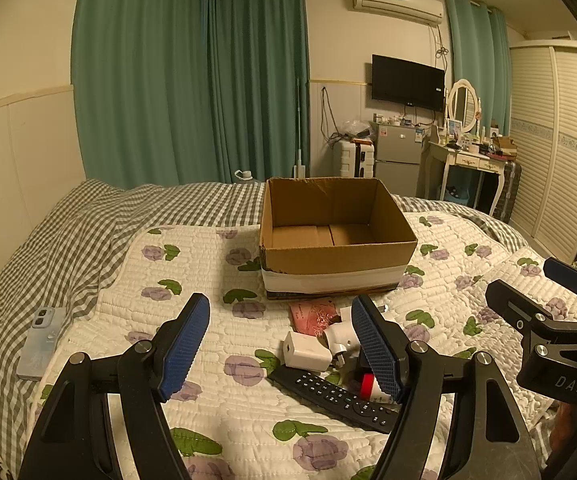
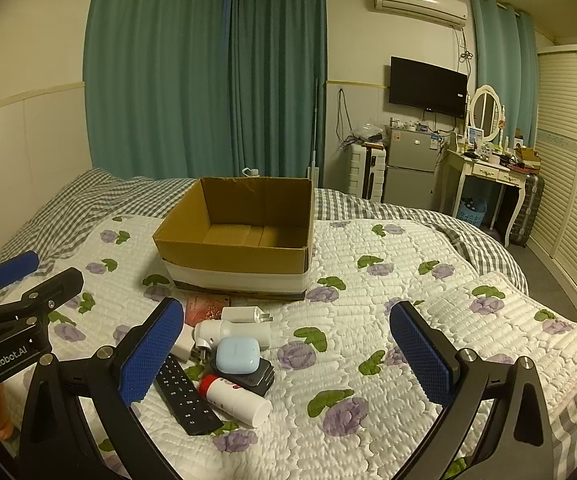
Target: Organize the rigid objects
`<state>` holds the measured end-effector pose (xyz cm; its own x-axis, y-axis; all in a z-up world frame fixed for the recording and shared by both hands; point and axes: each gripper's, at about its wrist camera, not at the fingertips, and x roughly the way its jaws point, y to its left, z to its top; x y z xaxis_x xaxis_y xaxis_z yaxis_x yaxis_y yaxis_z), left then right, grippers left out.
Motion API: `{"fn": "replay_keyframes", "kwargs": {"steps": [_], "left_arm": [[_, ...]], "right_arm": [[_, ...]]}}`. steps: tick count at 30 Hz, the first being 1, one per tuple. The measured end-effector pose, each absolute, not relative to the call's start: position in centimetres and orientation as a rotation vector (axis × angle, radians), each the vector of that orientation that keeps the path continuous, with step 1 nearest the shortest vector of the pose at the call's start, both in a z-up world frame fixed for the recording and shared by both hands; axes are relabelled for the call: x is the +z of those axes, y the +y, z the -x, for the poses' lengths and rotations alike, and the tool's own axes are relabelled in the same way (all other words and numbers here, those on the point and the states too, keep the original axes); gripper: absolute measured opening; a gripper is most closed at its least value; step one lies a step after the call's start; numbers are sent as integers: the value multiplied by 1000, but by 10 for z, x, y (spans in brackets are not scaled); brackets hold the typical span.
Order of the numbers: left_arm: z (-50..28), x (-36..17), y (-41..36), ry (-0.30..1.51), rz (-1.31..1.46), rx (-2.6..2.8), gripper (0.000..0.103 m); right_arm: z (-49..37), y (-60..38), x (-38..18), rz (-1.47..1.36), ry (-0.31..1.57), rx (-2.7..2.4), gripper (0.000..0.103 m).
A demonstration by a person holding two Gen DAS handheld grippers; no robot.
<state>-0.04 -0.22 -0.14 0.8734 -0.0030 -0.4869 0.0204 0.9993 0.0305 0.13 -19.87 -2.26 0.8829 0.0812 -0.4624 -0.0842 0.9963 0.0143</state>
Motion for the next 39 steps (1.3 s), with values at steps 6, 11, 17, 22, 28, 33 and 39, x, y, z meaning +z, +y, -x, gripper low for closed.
{"fn": "replay_keyframes", "kwargs": {"steps": [6, 11, 17, 22, 28, 33, 39], "left_arm": [[0, -1, -2, 508, -35, -12, 76], [0, -1, -2, 509, -36, -11, 76], [1, -3, -1, 509, -35, -14, 76], [1, -3, -1, 509, -35, -14, 76], [2, -6, 1, 510, -36, -9, 76], [4, -9, 2, 512, -36, -5, 76], [4, -8, 3, 510, -35, -7, 76]], "right_arm": [[-1, -198, -23, 6, 481, 86, 103], [-1, -198, -23, 7, 483, 86, 103], [-1, -197, -23, 9, 485, 88, 103], [1, -196, -24, 10, 489, 94, 103], [1, -195, -25, 9, 489, 93, 103], [2, -195, -26, 9, 491, 94, 103], [3, -195, -27, 10, 492, 96, 103]]}}
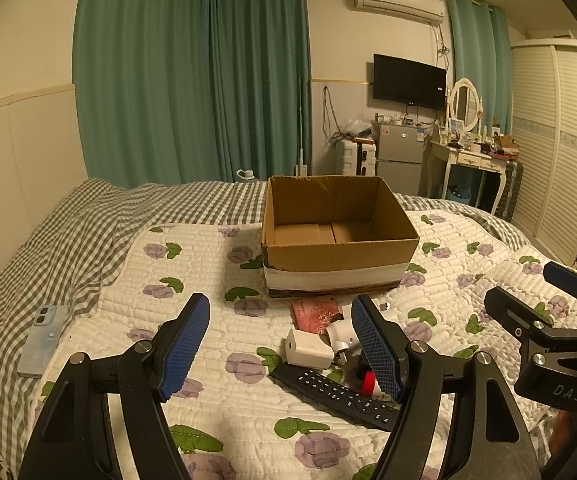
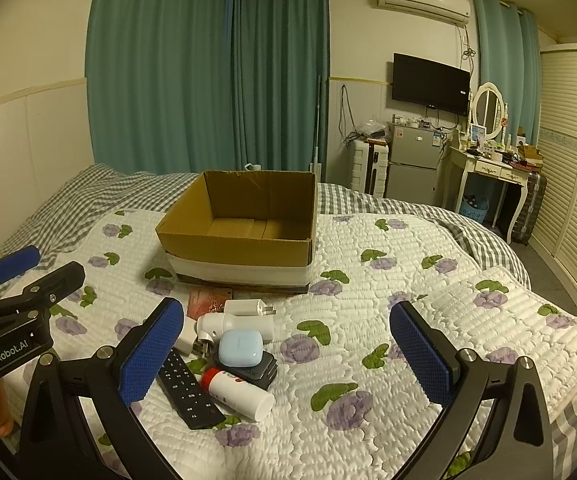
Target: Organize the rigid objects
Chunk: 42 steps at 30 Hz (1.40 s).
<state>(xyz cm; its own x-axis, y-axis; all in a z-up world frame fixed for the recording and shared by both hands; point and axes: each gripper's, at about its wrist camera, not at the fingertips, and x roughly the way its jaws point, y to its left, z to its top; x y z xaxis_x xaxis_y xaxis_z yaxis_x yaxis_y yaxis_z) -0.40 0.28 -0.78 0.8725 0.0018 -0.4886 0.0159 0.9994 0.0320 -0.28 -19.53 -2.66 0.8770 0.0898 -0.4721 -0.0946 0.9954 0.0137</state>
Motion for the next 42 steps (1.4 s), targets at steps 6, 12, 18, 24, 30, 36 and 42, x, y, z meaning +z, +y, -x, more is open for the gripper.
{"fn": "replay_keyframes", "kwargs": {"steps": [6, 12, 18, 24, 30, 36, 42], "left_arm": [[2, -4, 2, 513, -43, -23, 76], [-7, -6, 6, 538, -43, -18, 76], [-35, -14, 13, 603, -49, 15, 76], [-68, -50, 20, 724, -24, 42, 76], [-86, -81, 21, 811, -23, 59, 76], [-99, -100, 15, 876, -49, 61, 76], [-99, -105, 2, 910, -98, 52, 76]], "right_arm": [[2, -196, -28, 12, 497, 99, 103], [-5, -198, -28, 27, 509, 122, 103], [-36, -199, -27, 70, 562, 150, 103], [-72, -184, -50, 134, 663, 192, 103], [-102, -163, -105, 170, 810, 287, 88], [-126, -148, -141, 169, 914, 356, 76], [-129, -160, -149, 107, 955, 407, 53]]}}
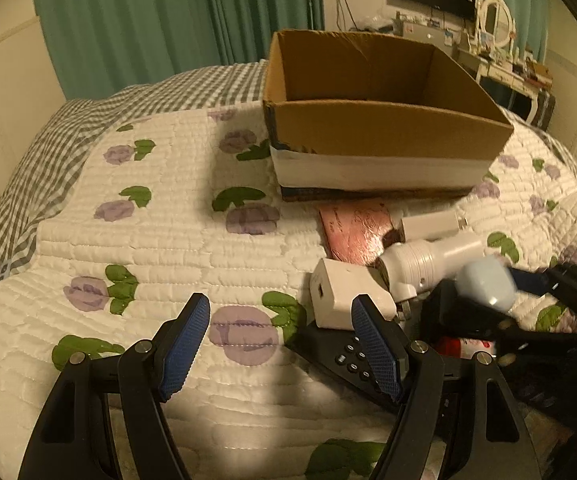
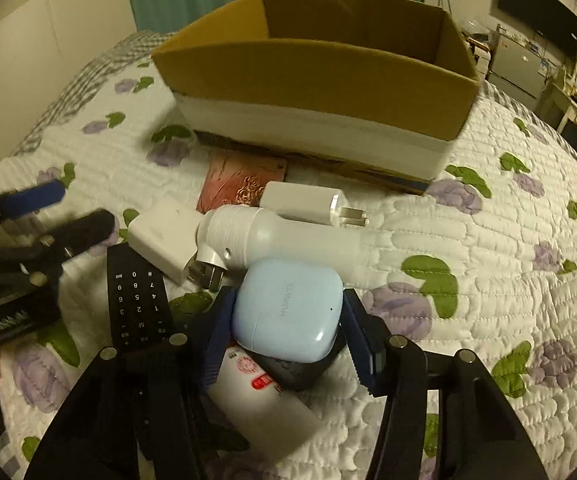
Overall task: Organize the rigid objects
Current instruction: 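Grasp the light-blue earbud case with the right tool, then grasp the white-and-red roll-on bottle with the left tool while the right tool holds the earbud case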
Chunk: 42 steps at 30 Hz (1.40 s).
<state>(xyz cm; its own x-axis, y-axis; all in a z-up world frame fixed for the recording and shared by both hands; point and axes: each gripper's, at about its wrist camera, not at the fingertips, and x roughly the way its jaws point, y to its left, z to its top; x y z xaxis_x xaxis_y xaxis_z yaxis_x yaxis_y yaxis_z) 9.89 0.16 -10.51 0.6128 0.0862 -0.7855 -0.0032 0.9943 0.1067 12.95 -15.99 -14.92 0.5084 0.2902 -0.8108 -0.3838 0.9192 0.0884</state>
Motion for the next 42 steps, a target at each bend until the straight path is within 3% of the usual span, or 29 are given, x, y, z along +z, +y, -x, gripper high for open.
{"fn": "replay_keyframes", "kwargs": {"steps": [14, 22, 29, 33, 36, 42], "left_arm": [[-80, -109, -82, 1013, -78, -266, 76], [-81, -133, -105, 1105, -93, -355, 76], [-93, -147, -122, 1076, -212, -314, 76], [-99, -154, -124, 1098, -241, -298, 81], [-107, -174, -120, 1217, -201, -314, 82], [-107, -165, -110, 1172, -137, -293, 79]], "right_arm": [[-97, -247, -90, 0, 839, 245, 53], [-87, -260, -92, -28, 833, 237, 53], [-89, -261, -99, -39, 847, 247, 53], [-89, -261, -101, -41, 853, 250, 53], [-89, -260, -101, -41, 853, 252, 53], [-87, -257, -101, -34, 848, 265, 53]]}}
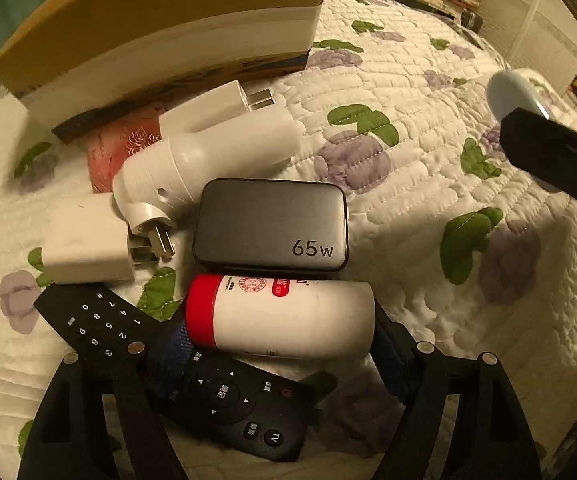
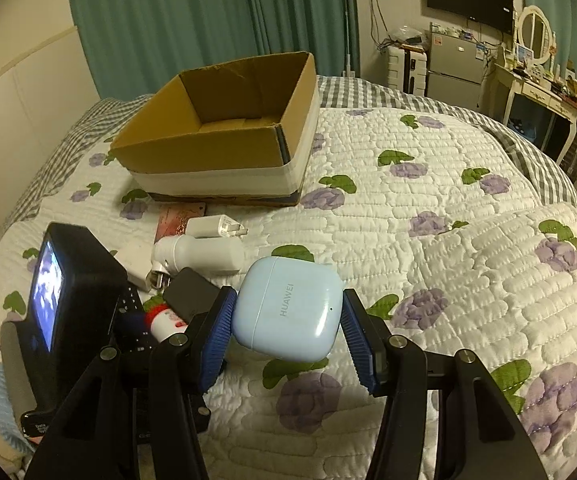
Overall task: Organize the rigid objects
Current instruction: 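Grasp the white-and-red roll-on bottle with the left tool while the right tool holds the earbud case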
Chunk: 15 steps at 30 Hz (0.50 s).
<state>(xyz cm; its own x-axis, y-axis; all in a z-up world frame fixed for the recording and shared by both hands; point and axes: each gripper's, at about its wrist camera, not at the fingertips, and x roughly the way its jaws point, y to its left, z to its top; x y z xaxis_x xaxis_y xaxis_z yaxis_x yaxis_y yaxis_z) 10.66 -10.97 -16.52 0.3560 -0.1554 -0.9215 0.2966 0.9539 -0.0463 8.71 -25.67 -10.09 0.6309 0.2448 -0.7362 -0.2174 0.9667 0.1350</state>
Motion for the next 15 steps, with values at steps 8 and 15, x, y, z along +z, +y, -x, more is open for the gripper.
{"fn": "replay_keyframes", "kwargs": {"steps": [8, 15], "left_arm": [[-87, -127, -97, 1055, -109, -285, 79], [-90, -69, -82, 915, -97, -229, 79]], "right_arm": [[-85, -257, -98, -16, 840, 243, 53], [-80, -249, -76, 10, 795, 251, 53]]}}
